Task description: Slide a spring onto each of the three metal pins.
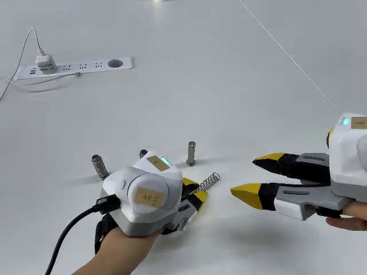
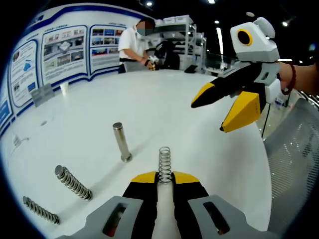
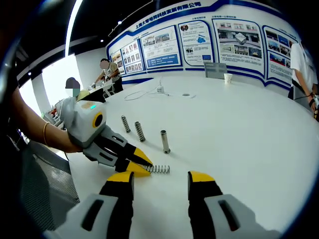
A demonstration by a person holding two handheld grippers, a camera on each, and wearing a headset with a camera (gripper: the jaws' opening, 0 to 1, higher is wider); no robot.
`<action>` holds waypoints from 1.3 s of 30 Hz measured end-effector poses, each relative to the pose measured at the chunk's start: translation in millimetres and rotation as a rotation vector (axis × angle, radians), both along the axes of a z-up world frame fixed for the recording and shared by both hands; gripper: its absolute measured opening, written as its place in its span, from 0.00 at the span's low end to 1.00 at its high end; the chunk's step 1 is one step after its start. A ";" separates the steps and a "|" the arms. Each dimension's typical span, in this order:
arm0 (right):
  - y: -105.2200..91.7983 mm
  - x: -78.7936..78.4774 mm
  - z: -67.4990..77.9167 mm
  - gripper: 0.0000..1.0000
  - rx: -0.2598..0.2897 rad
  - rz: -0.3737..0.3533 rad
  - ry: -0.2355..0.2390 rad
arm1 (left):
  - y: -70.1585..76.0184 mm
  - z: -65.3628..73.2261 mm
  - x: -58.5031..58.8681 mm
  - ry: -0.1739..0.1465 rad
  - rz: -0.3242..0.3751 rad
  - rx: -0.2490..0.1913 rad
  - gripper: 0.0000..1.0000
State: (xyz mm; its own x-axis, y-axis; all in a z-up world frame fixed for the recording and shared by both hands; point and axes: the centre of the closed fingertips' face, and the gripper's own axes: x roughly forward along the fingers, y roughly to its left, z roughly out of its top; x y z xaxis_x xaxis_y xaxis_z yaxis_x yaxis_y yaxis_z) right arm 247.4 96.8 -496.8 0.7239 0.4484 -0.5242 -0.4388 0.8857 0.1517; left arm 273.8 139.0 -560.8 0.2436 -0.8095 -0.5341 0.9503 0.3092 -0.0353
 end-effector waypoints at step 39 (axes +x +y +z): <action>30.2 21.6 35.0 0.33 0.261 -0.073 0.006 | 18.5 82.5 -6.6 -0.057 0.077 -0.239 0.10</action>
State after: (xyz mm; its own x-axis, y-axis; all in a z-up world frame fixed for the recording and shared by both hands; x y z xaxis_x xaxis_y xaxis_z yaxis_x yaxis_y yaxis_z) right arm 269.0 126.9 -461.8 0.7567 0.5157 -0.4019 -0.3737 0.8455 0.3815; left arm 267.2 157.5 -478.3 0.3335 -0.8892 -0.3132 0.9269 0.3699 -0.0632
